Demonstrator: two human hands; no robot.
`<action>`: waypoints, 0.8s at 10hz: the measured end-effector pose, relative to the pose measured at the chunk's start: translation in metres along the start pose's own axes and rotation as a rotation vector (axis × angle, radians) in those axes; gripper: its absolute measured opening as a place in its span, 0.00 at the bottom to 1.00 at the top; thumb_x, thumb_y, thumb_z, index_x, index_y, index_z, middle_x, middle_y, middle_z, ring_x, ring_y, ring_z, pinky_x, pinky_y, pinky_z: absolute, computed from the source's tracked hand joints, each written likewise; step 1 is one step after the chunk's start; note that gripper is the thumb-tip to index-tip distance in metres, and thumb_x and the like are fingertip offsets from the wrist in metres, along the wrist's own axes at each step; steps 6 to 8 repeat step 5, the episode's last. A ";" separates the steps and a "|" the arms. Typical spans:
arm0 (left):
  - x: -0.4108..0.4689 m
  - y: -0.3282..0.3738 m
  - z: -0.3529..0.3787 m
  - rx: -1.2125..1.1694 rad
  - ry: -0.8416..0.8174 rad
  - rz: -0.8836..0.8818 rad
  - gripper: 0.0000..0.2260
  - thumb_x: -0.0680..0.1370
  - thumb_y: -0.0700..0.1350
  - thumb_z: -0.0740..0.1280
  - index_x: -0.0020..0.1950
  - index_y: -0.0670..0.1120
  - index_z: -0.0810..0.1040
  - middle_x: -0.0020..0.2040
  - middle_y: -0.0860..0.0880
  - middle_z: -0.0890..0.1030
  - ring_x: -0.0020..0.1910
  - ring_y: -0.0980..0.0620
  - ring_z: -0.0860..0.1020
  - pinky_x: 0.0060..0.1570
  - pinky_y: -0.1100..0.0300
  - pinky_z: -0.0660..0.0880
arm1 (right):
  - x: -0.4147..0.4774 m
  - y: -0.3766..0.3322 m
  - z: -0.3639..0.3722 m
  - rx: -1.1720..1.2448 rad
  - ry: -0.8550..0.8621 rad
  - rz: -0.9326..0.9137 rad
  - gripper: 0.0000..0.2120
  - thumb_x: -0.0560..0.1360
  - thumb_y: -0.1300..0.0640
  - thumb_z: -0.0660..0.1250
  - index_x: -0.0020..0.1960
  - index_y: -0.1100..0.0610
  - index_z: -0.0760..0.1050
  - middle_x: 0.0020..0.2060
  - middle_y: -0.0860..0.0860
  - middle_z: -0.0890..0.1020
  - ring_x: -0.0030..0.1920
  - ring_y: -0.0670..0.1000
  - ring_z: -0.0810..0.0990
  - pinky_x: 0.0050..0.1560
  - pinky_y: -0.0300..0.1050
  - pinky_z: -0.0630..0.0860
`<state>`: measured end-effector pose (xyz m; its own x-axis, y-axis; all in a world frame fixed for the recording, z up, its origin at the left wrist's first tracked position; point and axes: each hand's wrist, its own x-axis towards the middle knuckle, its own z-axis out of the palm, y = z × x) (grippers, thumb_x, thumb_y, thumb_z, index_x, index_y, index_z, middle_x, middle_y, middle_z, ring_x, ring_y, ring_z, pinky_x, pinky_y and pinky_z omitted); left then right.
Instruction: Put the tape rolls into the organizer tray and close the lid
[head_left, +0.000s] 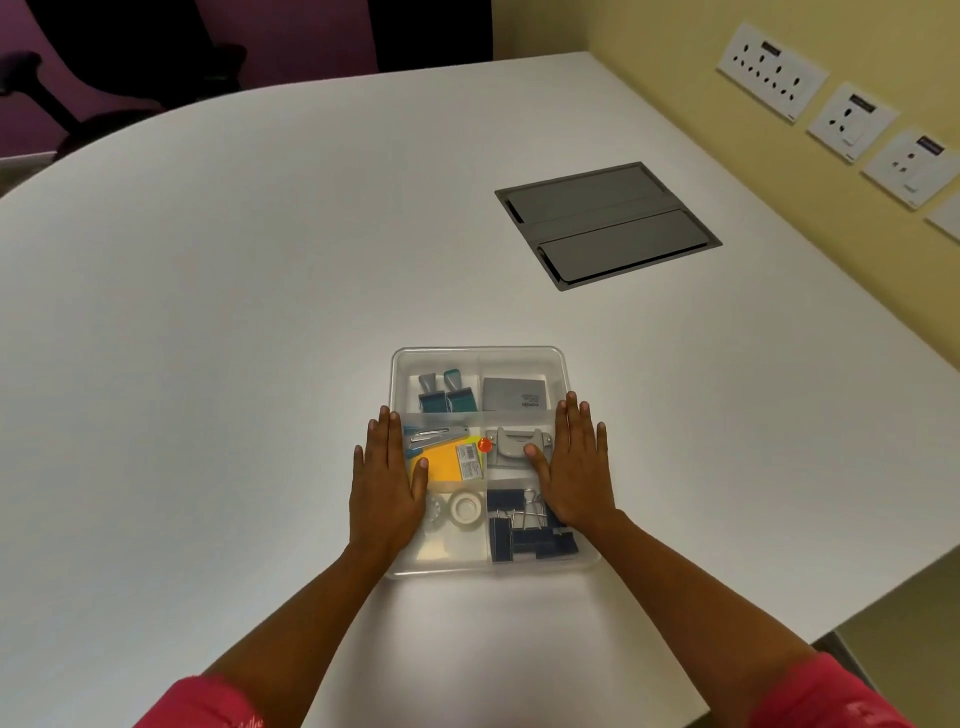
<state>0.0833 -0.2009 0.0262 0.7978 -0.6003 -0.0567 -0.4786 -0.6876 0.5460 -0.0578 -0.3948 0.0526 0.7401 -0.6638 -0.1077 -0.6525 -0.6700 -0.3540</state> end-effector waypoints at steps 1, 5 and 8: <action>0.004 0.002 -0.005 0.052 -0.005 0.020 0.30 0.80 0.56 0.51 0.77 0.47 0.44 0.79 0.48 0.45 0.78 0.48 0.43 0.76 0.48 0.43 | -0.001 -0.001 -0.003 0.005 0.003 -0.014 0.41 0.73 0.32 0.38 0.77 0.58 0.43 0.78 0.54 0.48 0.78 0.54 0.45 0.78 0.56 0.45; 0.061 0.046 -0.102 0.236 0.291 0.172 0.30 0.80 0.54 0.50 0.76 0.43 0.41 0.79 0.45 0.43 0.78 0.46 0.41 0.77 0.50 0.43 | 0.038 -0.028 -0.083 -0.112 0.256 -0.095 0.40 0.73 0.35 0.35 0.76 0.61 0.41 0.78 0.57 0.45 0.78 0.55 0.43 0.77 0.50 0.44; 0.061 0.046 -0.102 0.236 0.291 0.172 0.30 0.80 0.54 0.50 0.76 0.43 0.41 0.79 0.45 0.43 0.78 0.46 0.41 0.77 0.50 0.43 | 0.038 -0.028 -0.083 -0.112 0.256 -0.095 0.40 0.73 0.35 0.35 0.76 0.61 0.41 0.78 0.57 0.45 0.78 0.55 0.43 0.77 0.50 0.44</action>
